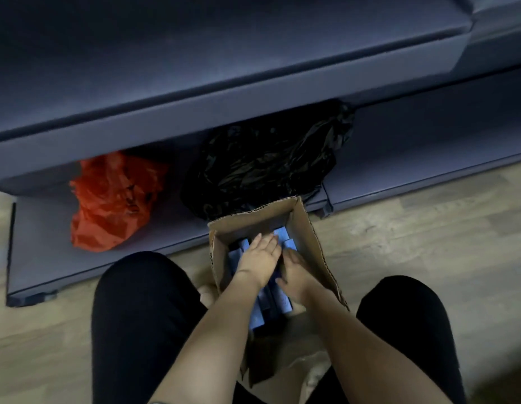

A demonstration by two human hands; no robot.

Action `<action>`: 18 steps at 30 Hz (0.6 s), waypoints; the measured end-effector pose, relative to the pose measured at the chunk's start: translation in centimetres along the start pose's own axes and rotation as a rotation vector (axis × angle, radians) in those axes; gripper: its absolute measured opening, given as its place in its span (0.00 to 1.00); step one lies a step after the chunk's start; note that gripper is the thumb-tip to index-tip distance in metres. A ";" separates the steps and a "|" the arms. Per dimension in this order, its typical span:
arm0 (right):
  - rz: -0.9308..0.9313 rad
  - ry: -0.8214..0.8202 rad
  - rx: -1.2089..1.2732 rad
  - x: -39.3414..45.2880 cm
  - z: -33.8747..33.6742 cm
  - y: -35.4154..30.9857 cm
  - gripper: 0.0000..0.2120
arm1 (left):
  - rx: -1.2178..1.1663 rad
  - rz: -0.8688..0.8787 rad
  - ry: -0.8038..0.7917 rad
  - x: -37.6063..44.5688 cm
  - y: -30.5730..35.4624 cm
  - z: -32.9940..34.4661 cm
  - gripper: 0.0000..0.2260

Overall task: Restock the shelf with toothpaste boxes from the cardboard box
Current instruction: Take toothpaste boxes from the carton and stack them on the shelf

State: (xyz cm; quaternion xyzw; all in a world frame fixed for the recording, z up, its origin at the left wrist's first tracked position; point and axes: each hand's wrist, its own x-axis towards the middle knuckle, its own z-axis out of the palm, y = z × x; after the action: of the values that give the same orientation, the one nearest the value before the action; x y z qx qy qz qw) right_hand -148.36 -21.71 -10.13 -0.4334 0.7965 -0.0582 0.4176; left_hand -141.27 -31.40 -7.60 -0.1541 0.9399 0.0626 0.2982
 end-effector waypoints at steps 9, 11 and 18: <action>0.271 0.000 -0.013 4.9 6.6 1.9 0.37 | -0.010 -0.091 -0.142 3.6 0.1 5.9 0.31; 0.342 0.036 -0.034 5.7 7.4 2.0 0.38 | 0.027 -0.080 -0.210 3.9 0.0 6.8 0.33; 0.535 0.215 0.048 7.0 9.4 2.9 0.35 | 0.208 0.049 -0.397 5.1 0.0 9.9 0.29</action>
State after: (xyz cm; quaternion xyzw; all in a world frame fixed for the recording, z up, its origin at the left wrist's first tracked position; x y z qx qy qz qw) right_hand -145.41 -22.57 -21.77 -0.1894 0.9205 -0.0104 0.3415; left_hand -139.84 -30.64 -18.65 -0.0843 0.8675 0.0017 0.4902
